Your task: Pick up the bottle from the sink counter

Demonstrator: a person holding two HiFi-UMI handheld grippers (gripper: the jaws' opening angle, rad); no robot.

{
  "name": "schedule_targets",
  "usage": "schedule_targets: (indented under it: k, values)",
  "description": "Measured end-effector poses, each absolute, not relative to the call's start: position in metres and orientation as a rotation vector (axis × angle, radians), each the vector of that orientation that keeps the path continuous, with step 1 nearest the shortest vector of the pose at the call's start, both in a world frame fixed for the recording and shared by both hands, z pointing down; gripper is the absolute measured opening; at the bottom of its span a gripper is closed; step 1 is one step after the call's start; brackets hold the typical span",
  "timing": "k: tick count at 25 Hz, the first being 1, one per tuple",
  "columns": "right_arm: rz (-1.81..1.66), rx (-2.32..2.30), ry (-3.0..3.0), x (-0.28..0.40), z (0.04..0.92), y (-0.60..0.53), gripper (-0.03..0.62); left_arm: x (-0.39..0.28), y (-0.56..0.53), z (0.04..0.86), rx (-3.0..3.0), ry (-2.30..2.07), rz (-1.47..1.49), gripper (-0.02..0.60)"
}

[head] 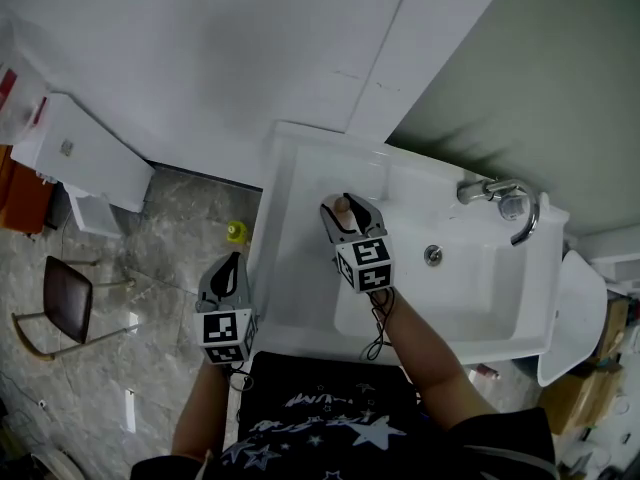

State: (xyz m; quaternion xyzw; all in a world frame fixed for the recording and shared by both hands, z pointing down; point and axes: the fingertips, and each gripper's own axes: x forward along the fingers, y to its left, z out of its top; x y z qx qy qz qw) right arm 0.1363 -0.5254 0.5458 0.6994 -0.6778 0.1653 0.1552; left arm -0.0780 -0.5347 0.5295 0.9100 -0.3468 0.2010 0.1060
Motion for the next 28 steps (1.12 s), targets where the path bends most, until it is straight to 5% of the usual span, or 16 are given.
schedule_targets:
  k: [3, 28]
  values:
    - [0.444, 2.012, -1.920, 0.140, 0.546, -0.528, 0.145, -0.076, -0.538, 0.534, 2.681, -1.007, 0.609, 0.023]
    - [0.376, 1.900, -2.137, 0.128, 0.479, -0.419, 0.140, -0.073, -0.425, 0.489, 2.684, -1.212, 0.529, 0.022]
